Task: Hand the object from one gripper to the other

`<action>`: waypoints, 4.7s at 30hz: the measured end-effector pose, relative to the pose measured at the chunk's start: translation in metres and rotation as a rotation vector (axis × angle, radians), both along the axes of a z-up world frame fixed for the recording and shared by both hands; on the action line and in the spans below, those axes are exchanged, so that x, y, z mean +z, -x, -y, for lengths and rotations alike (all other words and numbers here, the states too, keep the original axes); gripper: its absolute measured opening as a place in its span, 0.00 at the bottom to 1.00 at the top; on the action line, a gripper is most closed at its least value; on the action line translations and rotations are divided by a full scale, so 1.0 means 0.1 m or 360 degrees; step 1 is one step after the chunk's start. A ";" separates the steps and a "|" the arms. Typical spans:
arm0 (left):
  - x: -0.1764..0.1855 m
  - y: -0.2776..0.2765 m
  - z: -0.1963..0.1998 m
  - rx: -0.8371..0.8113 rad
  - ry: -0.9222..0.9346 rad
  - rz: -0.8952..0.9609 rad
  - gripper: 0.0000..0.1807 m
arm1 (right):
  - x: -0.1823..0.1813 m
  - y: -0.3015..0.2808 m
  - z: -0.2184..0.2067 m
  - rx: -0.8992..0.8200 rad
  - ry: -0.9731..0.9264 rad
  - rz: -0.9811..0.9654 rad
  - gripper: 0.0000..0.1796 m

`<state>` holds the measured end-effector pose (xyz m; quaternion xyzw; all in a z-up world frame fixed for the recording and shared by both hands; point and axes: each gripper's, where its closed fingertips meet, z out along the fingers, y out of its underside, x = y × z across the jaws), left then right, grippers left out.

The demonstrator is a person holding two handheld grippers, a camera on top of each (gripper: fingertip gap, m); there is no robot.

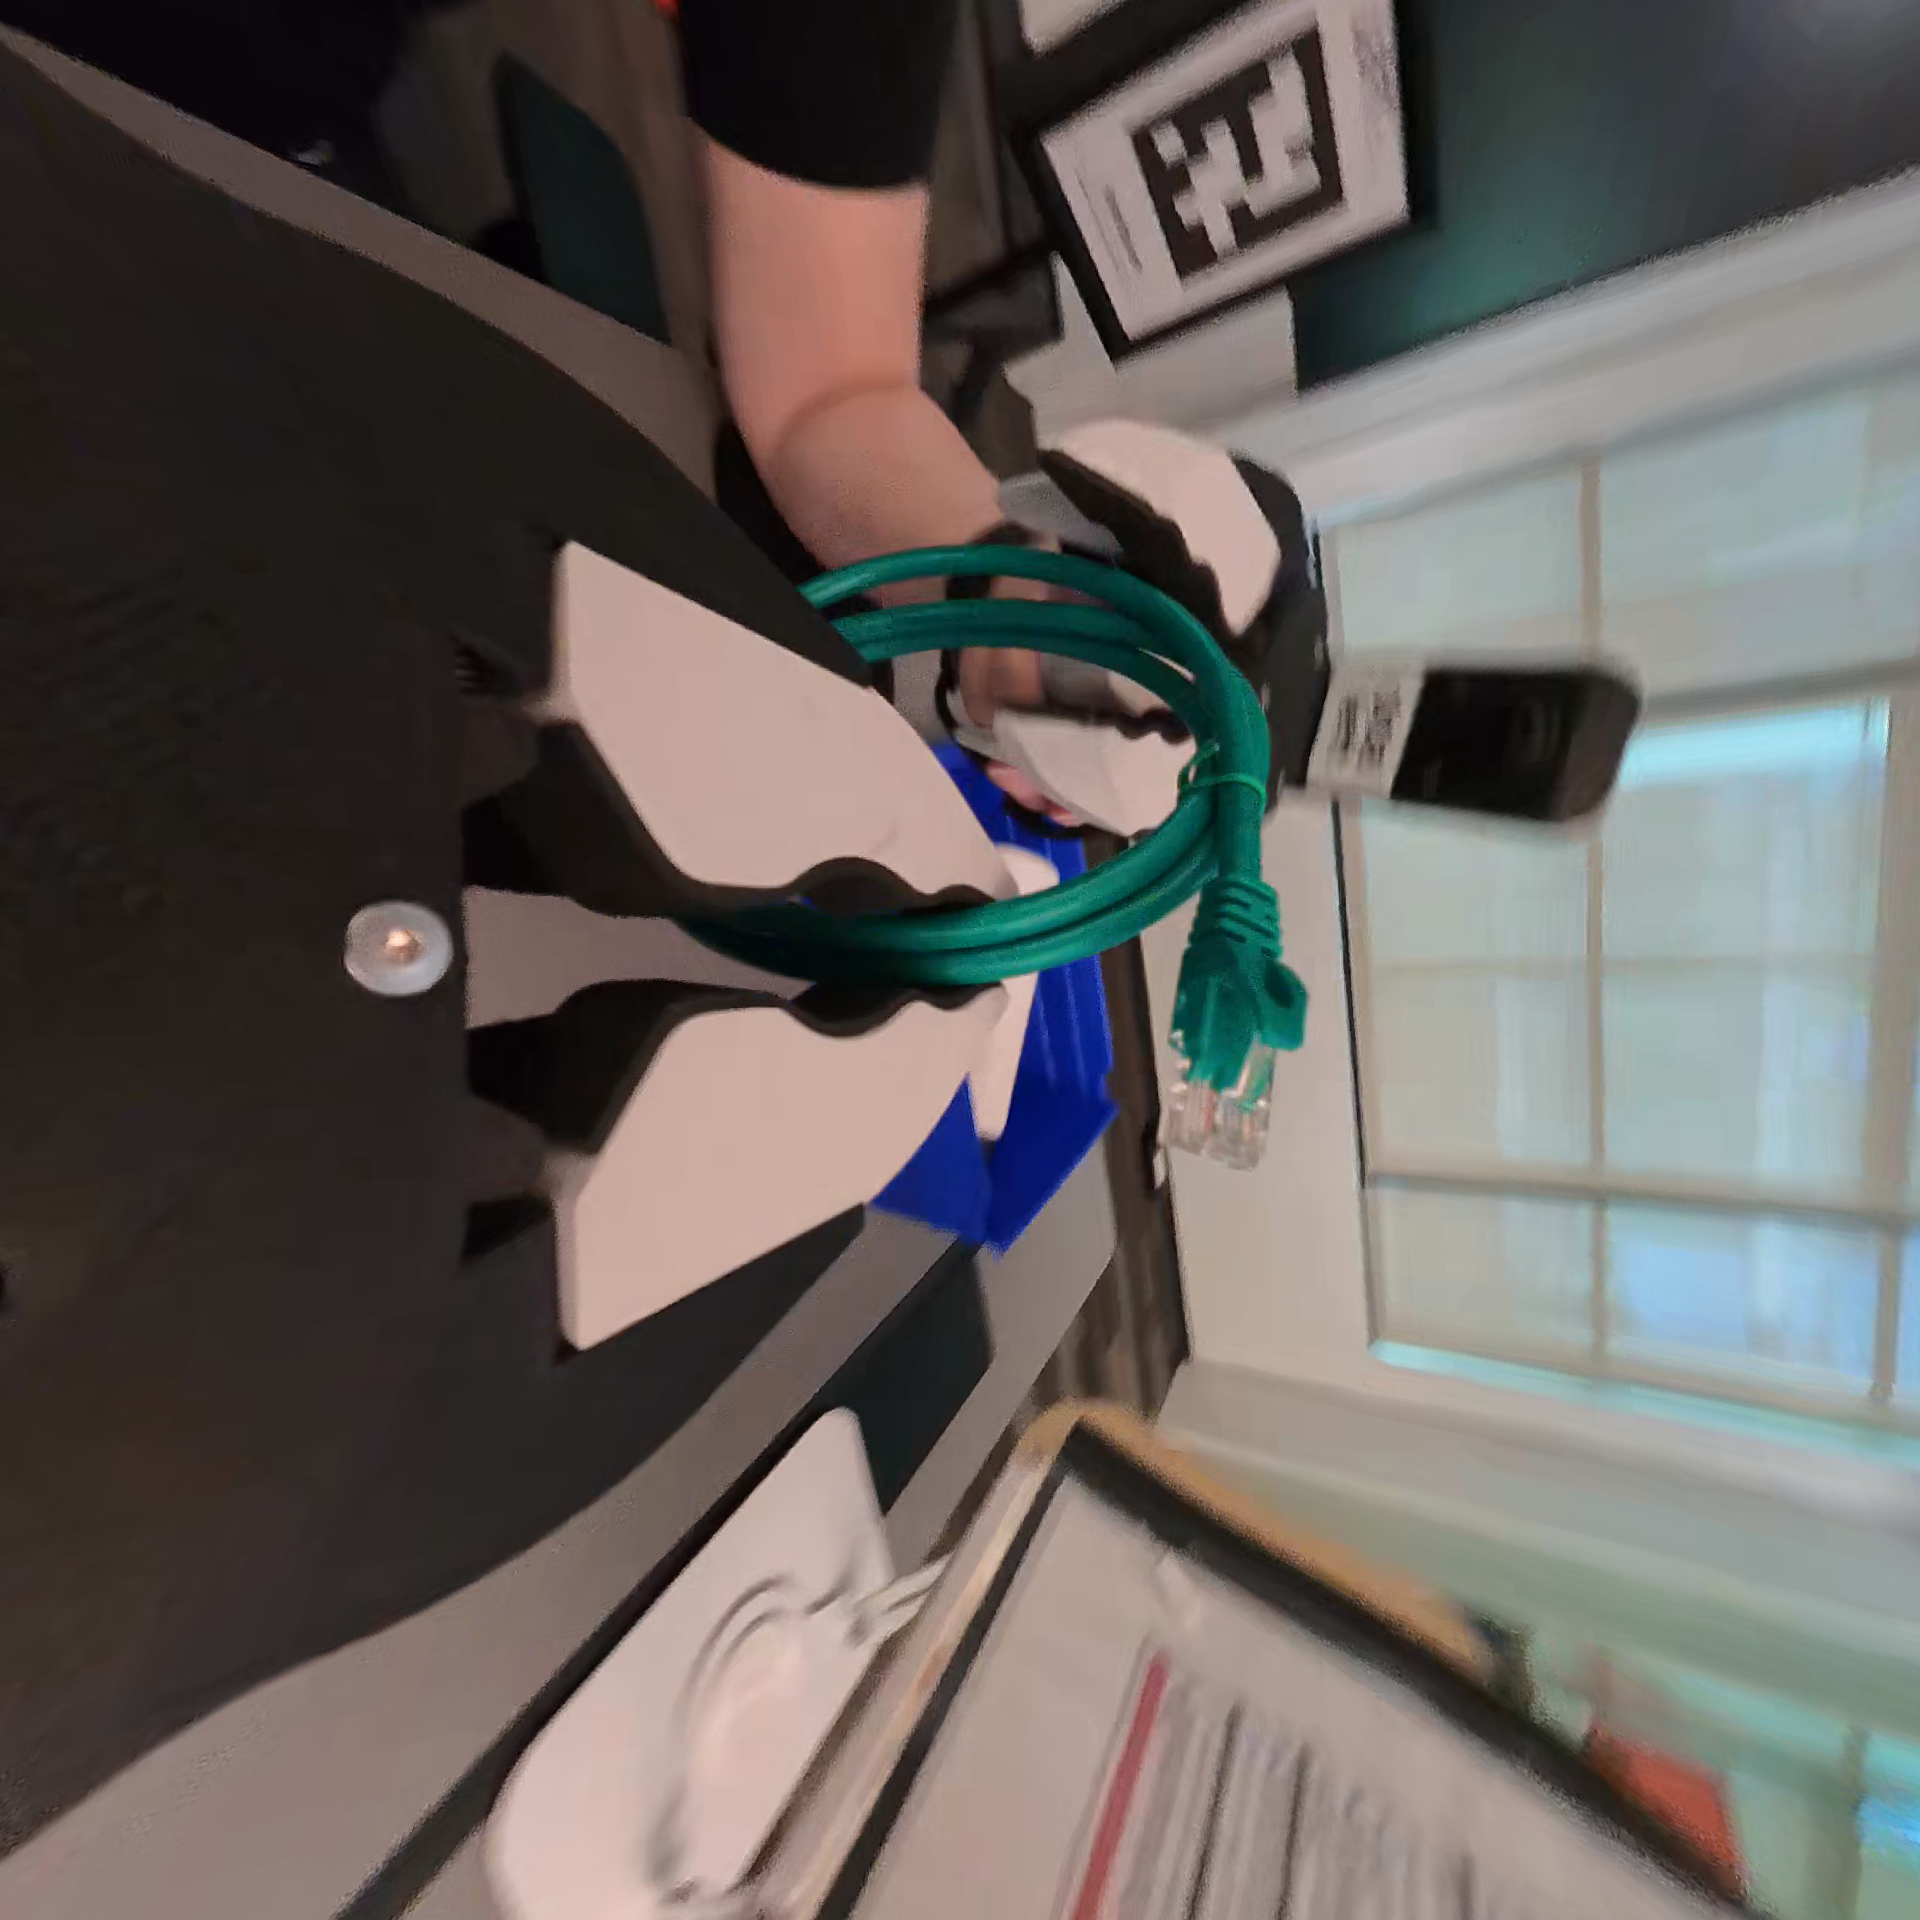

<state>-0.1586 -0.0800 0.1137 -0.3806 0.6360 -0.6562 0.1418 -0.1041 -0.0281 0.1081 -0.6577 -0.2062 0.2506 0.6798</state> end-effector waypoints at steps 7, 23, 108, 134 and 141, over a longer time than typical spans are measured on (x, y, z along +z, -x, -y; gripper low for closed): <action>-0.35 -0.42 -0.68 0.0770 -0.0295 -0.0115 0.36 | -0.14 -0.89 -0.22 -0.0664 0.0117 -0.0311 0.04; -0.17 -0.55 -0.62 0.0783 -0.0081 0.0244 0.09 | 0.20 -0.65 -0.08 -0.0544 -0.0252 -0.0429 0.17; -0.16 -0.50 -1.06 0.1799 -0.2181 0.0733 0.04 | 0.32 0.08 0.02 -0.0445 -0.0292 -0.0145 0.18; -0.46 -0.41 -0.30 0.0452 -0.0153 -0.0188 0.04 | 0.44 0.59 0.56 -0.0860 -0.1596 0.1730 0.06; -0.36 -0.52 -0.45 0.0561 -0.0180 0.0002 0.27 | 0.44 -0.07 0.26 -0.1108 -0.0937 0.1612 0.04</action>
